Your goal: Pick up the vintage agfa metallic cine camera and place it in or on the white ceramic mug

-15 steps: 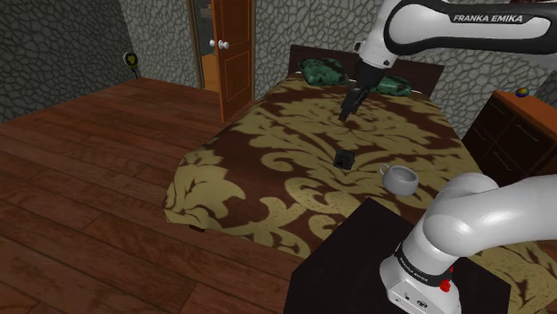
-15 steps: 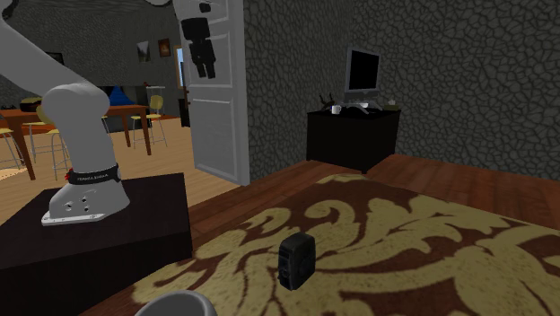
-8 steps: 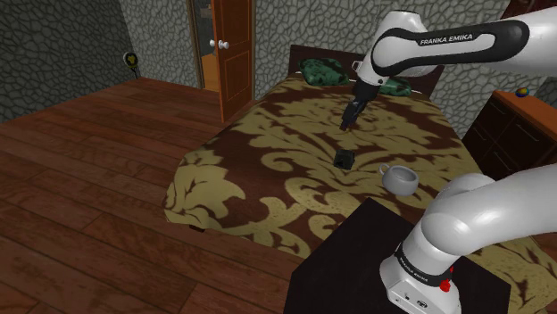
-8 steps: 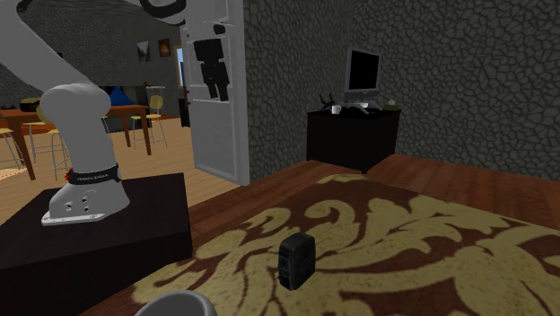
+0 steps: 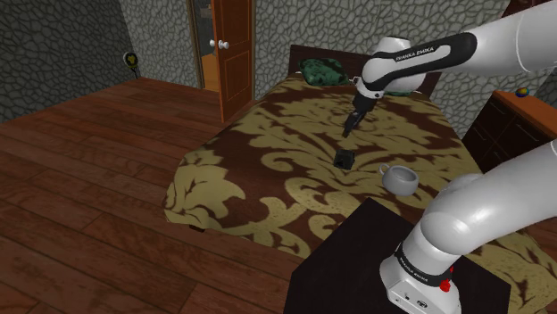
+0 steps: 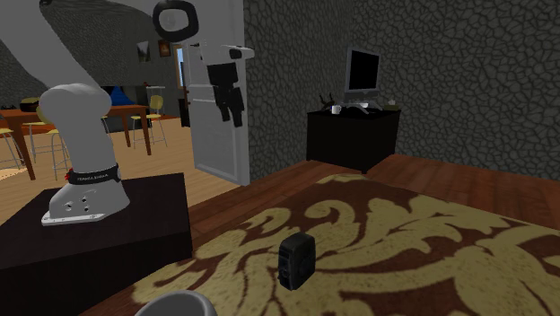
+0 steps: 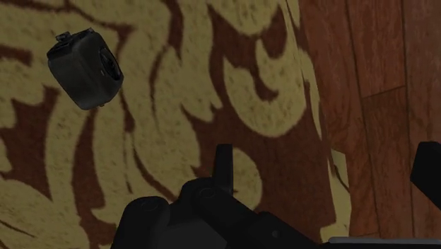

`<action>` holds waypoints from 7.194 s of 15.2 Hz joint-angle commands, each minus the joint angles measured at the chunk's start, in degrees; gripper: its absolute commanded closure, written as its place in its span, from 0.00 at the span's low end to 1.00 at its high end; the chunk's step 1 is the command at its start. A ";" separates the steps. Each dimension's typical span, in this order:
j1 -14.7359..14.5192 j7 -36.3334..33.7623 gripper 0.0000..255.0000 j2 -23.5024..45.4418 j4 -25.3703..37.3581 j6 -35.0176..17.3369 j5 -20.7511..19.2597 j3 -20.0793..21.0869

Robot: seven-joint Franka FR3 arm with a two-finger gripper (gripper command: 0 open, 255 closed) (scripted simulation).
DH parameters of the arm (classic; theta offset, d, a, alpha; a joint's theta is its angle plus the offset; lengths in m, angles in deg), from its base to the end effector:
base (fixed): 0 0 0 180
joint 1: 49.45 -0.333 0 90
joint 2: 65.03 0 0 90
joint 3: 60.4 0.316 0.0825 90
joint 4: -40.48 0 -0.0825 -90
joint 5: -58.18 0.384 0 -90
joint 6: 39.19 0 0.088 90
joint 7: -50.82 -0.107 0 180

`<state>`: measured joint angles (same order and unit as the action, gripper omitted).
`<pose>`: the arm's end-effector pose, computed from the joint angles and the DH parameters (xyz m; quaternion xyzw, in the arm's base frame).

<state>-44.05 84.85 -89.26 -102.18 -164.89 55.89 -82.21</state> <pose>0.3775 -0.1990 0.4368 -0.9936 -0.0816 -0.0735 0.0267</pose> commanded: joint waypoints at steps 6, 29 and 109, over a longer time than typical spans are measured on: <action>-0.73 10.75 0.00 14.39 3.55 -9.19 5.31 -7.50; 16.55 42.05 0.00 62.25 35.68 -14.12 35.97 -3.63; 26.56 59.17 1.00 40.62 27.27 0.65 23.34 -20.53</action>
<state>-17.70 143.56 -48.86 -74.71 -163.90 78.95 -102.79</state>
